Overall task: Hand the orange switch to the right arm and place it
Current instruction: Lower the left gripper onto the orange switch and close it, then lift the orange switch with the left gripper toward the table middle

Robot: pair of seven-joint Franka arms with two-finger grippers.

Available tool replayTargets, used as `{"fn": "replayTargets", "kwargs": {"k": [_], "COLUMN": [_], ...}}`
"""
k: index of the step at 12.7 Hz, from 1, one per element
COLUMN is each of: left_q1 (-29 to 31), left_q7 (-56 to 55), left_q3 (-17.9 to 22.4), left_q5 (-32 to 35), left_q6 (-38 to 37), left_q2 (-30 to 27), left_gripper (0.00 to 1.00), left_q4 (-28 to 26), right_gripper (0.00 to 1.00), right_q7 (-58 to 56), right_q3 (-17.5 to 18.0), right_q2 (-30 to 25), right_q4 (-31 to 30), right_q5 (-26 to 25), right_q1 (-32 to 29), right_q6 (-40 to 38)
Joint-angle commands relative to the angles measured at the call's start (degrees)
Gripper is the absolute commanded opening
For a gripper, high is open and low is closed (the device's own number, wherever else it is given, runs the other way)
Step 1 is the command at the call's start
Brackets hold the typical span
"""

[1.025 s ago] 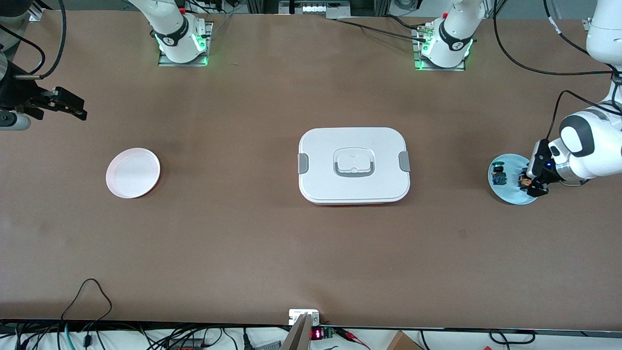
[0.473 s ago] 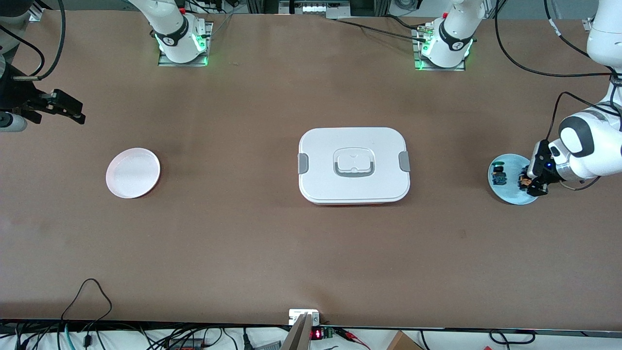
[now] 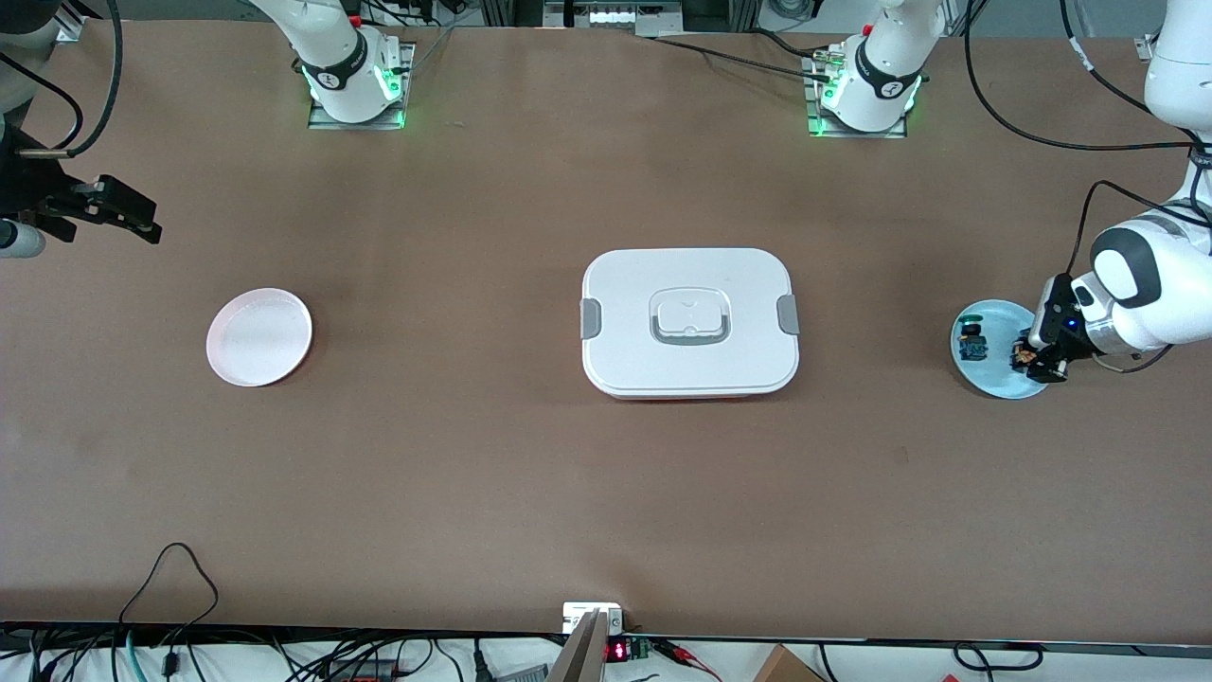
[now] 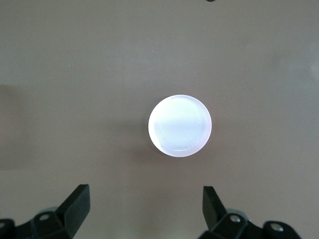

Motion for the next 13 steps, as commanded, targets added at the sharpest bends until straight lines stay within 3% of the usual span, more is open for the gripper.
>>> {"fn": "replayTargets", "kwargs": {"k": [1,3,6,8,11,13], "left_q1": [1.3,2.1,1.6,1.7,0.5,-3.3], "left_q7": [2.3,1.9,-0.3,-3.9,-11.4,-15.8], "left_q3": [-0.7,-0.7,-0.7,-0.7,-0.8,-0.8], "left_q5": [-3.0,-5.7,-9.1,-12.7,-24.0,-31.5], "left_q6": [-3.9,-7.4,-21.0,-26.9,-43.5,-54.0], "left_q2": [0.6,0.0,0.5,0.3,0.3,0.3], "left_gripper": [0.00,0.00,0.00,0.00,0.00,0.00], "left_q4": [2.4,4.8,15.8,18.3,21.6,22.6], "right_gripper": [1.00,1.00,1.00,1.00,1.00,1.00], "right_q7": [-0.4,-0.5,-0.2,-0.2,-0.2,-0.3], "right_q3": [0.0,-0.2,-0.6,-0.4,0.1,0.0], "right_q2": [0.3,0.0,0.1,1.0,2.7,2.6], "right_q4": [0.9,0.9,1.0,1.1,1.2,1.3], "right_q5": [0.1,0.1,0.3,0.2,-1.0,-0.5], "right_q1": [-0.2,-0.2,-0.5,-0.2,0.8,0.6], "right_q6": [-0.7,-1.2,-0.3,0.9,2.5,2.4]}}
